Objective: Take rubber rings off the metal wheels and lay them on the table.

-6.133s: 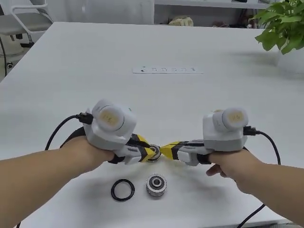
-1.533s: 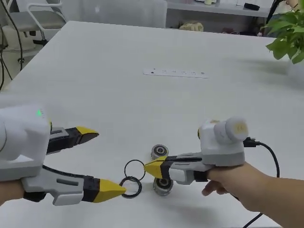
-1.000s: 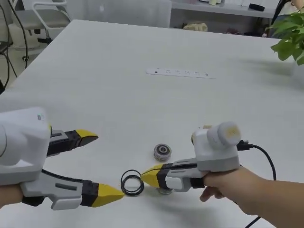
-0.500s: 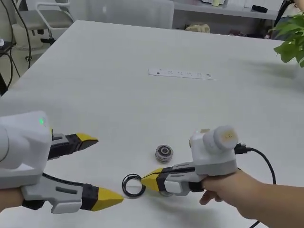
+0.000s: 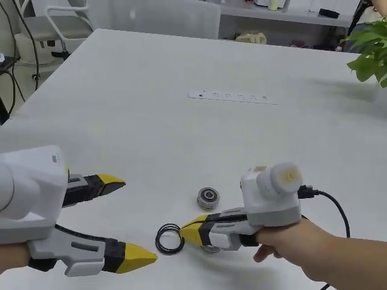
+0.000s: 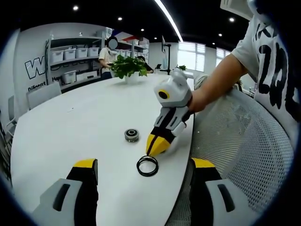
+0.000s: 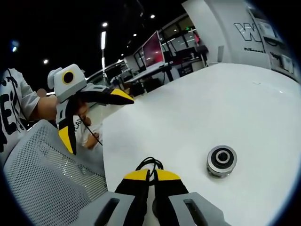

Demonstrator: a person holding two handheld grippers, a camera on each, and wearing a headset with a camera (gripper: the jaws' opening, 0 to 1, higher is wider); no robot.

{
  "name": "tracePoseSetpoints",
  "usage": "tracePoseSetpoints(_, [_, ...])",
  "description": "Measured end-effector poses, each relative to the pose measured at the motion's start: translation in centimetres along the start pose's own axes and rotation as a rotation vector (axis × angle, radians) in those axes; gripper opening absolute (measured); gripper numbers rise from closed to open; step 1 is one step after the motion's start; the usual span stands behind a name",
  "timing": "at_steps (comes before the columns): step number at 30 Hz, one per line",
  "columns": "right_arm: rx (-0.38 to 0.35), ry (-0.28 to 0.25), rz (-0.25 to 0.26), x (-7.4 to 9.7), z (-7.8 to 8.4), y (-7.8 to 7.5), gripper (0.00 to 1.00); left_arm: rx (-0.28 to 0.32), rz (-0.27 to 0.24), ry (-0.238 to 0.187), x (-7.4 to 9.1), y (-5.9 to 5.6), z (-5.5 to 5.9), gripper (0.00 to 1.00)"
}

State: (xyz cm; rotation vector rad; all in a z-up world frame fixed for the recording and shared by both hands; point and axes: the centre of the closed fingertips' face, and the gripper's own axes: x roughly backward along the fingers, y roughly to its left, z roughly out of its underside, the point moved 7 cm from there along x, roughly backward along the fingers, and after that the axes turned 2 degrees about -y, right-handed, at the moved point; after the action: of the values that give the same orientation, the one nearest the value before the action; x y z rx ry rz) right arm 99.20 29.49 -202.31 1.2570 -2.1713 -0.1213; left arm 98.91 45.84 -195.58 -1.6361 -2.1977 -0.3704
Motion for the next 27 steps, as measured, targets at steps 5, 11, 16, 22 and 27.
tracePoseSetpoints(5, [0.022,0.0,0.003,0.0,0.0,0.0,0.04,0.005,0.0,0.004,0.0,-0.1,0.1,0.79])
tracePoseSetpoints(11, [0.028,-0.015,0.006,0.3,-0.4,0.0,0.09,0.009,-0.004,0.006,0.1,-0.1,0.1,0.79])
tracePoseSetpoints(16, [0.036,-0.039,0.012,0.8,-1.0,-0.1,0.12,0.01,-0.006,0.005,0.2,-0.3,0.1,0.79])
tracePoseSetpoints(22, [0.04,-0.084,0.028,1.6,-2.0,-0.2,0.18,0.008,-0.007,0.001,0.2,-0.4,-0.2,0.79])
tracePoseSetpoints(27, [0.053,-0.107,0.047,2.7,-2.6,-0.4,0.21,0.009,-0.011,-0.004,0.2,-0.6,-0.5,0.79])
